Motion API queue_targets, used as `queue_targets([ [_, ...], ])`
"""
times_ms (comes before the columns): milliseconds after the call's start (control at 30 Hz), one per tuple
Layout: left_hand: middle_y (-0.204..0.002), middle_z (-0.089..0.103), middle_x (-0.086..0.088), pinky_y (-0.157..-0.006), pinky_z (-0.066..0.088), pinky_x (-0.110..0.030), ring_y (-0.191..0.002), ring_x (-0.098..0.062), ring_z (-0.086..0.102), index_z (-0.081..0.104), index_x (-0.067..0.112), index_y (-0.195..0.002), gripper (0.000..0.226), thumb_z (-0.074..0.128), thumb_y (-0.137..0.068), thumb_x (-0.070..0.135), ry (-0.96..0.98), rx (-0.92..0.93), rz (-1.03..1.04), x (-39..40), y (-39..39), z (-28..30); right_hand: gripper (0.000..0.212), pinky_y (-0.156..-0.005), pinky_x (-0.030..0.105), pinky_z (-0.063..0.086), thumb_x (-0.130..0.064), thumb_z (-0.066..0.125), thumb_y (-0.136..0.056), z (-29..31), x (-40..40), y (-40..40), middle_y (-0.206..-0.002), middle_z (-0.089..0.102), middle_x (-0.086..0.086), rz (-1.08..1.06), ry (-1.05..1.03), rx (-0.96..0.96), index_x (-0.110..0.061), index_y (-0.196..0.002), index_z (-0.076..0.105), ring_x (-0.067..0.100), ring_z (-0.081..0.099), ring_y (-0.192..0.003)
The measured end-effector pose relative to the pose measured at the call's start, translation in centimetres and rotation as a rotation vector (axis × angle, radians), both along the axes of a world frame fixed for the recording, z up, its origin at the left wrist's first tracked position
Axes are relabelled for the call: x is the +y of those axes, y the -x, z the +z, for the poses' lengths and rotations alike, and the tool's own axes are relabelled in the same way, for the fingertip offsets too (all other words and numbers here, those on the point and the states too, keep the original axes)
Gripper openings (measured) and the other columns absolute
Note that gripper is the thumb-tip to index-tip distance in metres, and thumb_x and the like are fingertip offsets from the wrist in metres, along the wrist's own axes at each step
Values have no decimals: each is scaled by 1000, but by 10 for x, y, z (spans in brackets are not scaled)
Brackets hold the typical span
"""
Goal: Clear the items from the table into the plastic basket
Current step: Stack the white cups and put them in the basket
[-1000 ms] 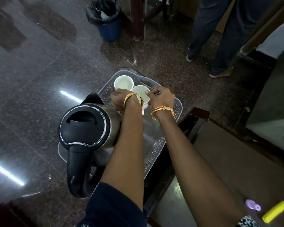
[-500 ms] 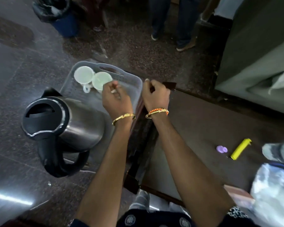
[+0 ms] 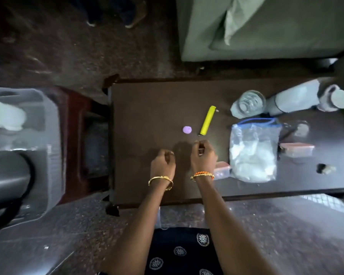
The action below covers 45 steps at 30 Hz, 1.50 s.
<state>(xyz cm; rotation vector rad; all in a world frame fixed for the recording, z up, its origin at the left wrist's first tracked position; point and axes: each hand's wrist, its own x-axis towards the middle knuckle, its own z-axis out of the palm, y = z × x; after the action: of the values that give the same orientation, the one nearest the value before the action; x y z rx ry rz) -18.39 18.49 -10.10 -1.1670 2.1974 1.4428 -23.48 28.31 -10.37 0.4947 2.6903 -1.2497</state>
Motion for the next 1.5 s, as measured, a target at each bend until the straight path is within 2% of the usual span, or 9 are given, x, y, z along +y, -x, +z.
queue_targets([
  [133, -91, 73, -12, -80, 52, -32, -89, -28, 67, 64, 13, -91, 12, 54, -85, 15, -44, -2, -153, 96, 36, 4, 5, -62, 28, 44, -12, 55, -85, 3, 102, 20, -67, 62, 2, -224, 56, -13, -12, -82, 58, 25, 60, -65],
  [367, -90, 72, -17, -77, 51, -34, -84, -31, 67, 64, 5, -90, 13, 52, -87, 8, -149, 110, -328, 270, 139, 16, 15, -65, 25, 37, -15, 57, -86, 8, 269, 111, -85, 70, 22, -535, 61, -35, -3, -83, 64, 32, 62, -78],
  [600, -113, 67, -17, -88, 43, -30, -108, -30, 59, 63, 9, -108, 27, 44, -89, 6, -135, 136, -481, 384, 262, 0, 18, -85, 28, 46, -24, 61, -83, -6, 388, 245, -99, 72, 12, -782, 156, -66, -10, -91, 69, 27, 64, -98],
  [767, -118, 64, -12, -84, 42, -25, -107, -27, 59, 57, 12, -117, 28, 45, -92, 17, -192, 147, -404, 425, 342, -20, 39, -96, 32, 46, -34, 64, -81, -29, 434, 316, -117, 65, 8, -644, 151, -159, -13, -114, 59, 26, 57, -112],
  [900, -118, 63, -14, -92, 49, -34, -107, -31, 58, 60, 12, -110, 25, 45, -93, 22, -203, 95, -330, 439, 368, -37, 35, -97, 34, 49, -22, 60, -85, -40, 446, 332, -123, 62, 14, -497, 66, -300, -14, -119, 60, 31, 58, -113],
  [1067, -113, 63, -20, -92, 51, -48, -103, -36, 60, 57, 12, -103, 23, 42, -93, 25, -233, 56, -239, 434, 365, -43, 30, -85, 30, 48, -13, 54, -84, -32, 440, 321, -119, 63, 15, -566, -36, -269, -13, -112, 65, 31, 60, -109],
  [1233, -91, 70, -9, -73, 44, -23, -85, -25, 62, 62, 8, -93, 20, 45, -92, 18, -130, 208, -151, 411, 299, -20, 21, -79, 34, 49, -18, 54, -83, -4, 407, 261, -103, 69, 17, -544, -57, -117, -9, -96, 67, 37, 60, -98],
  [1367, -83, 65, -3, -68, 45, -15, -77, -13, 59, 62, 9, -88, 16, 48, -93, 11, -173, 302, 15, 368, 214, 5, 16, -66, 22, 36, -16, 55, -84, 15, 353, 188, -92, 71, 17, -435, -68, -54, -9, -90, 69, 35, 63, -89],
  [1500, -83, 67, -3, -65, 45, -11, -80, -22, 63, 59, 19, -81, 17, 51, -91, 9, -130, 258, 208, 295, 135, 2, 13, -64, 26, 35, -11, 61, -84, 16, 278, 114, -86, 70, 24, -303, -46, -76, -4, -91, 70, 40, 64, -82],
])
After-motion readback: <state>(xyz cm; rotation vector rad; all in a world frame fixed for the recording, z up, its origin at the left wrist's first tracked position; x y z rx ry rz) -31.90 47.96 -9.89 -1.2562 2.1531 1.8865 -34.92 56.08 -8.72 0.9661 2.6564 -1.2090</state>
